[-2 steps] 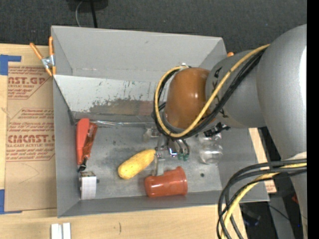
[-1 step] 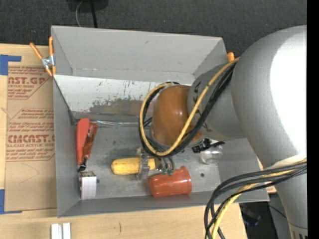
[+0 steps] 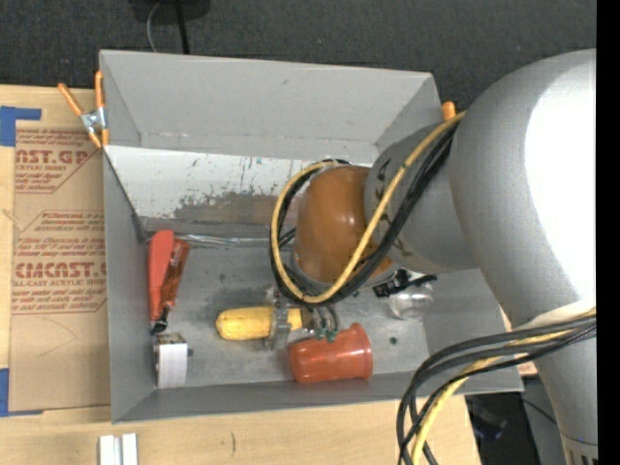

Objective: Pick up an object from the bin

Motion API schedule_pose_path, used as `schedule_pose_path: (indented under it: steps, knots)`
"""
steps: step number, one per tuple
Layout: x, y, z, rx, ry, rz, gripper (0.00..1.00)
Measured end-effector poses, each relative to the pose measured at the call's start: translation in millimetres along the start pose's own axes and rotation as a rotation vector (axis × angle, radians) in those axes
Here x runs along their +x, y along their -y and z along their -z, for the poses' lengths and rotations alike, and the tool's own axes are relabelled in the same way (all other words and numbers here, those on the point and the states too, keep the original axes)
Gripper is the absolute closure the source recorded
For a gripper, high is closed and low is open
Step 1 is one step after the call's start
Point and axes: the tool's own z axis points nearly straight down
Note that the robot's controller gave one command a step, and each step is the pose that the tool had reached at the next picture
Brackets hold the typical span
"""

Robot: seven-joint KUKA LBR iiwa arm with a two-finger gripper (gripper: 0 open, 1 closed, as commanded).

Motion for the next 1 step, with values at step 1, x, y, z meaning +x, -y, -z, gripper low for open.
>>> schedule_pose_path:
  steps: [1]
  knots:
    - [-19.5,19.2,165.2,-0.001,0.009,0.026,1.0]
